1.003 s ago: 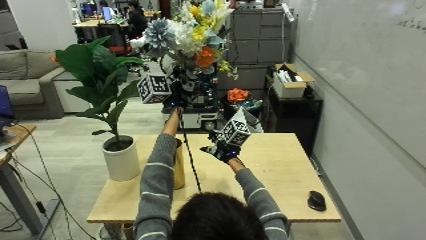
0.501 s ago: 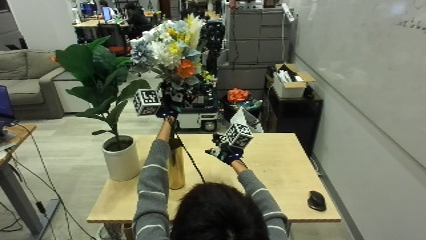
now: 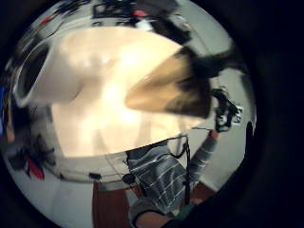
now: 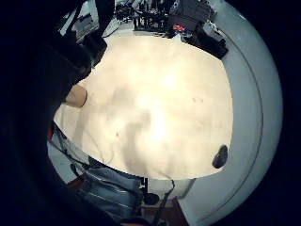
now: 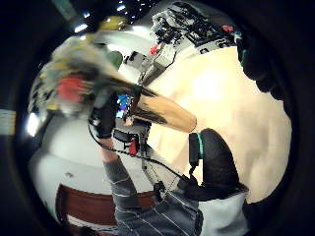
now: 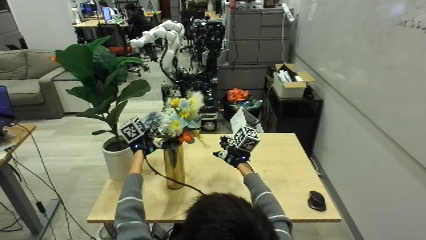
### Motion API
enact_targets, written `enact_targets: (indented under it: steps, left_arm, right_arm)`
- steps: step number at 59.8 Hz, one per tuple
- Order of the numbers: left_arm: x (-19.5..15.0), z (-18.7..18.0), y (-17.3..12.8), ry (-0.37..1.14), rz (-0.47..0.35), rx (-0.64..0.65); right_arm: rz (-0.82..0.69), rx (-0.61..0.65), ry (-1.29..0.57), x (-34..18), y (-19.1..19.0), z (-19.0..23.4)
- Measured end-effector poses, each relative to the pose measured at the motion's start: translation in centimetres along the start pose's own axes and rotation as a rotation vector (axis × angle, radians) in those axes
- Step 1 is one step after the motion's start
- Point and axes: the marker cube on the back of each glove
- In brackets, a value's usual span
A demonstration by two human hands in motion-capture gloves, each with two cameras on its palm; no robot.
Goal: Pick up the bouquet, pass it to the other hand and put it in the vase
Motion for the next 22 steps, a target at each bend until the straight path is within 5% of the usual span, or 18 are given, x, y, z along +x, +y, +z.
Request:
enact_targets:
  steps: [5, 10, 15, 19, 22]
  left_arm:
    - [-3.9, 0.7, 0.2, -0.053, 0.007, 0.017]
    - [-5.9, 1.0, 1.9, -0.062, -0.178, -0.005]
    - [-6.0, 0.8, 4.0, -0.068, -0.158, 0.02]
    - [-5.5, -0.1, 4.7, -0.108, -0.07, 0.196]
    - [-6.7, 0.2, 3.2, -0.137, -0.182, 0.147]
  right_arm:
    - [0.095, -0.023, 0.059, 1.4, 0.3, 0.1]
    - [0.048, -0.021, -0.028, 0.4, 0.7, -0.6]
    - [-0.094, 0.091, -0.103, -0.7, -0.5, -1.6]
    - [-0.053, 0.115, -0.041, 0.3, -1.2, -1.7]
    - [0.053, 0.099, 0.097, 2.4, -1.9, -1.4]
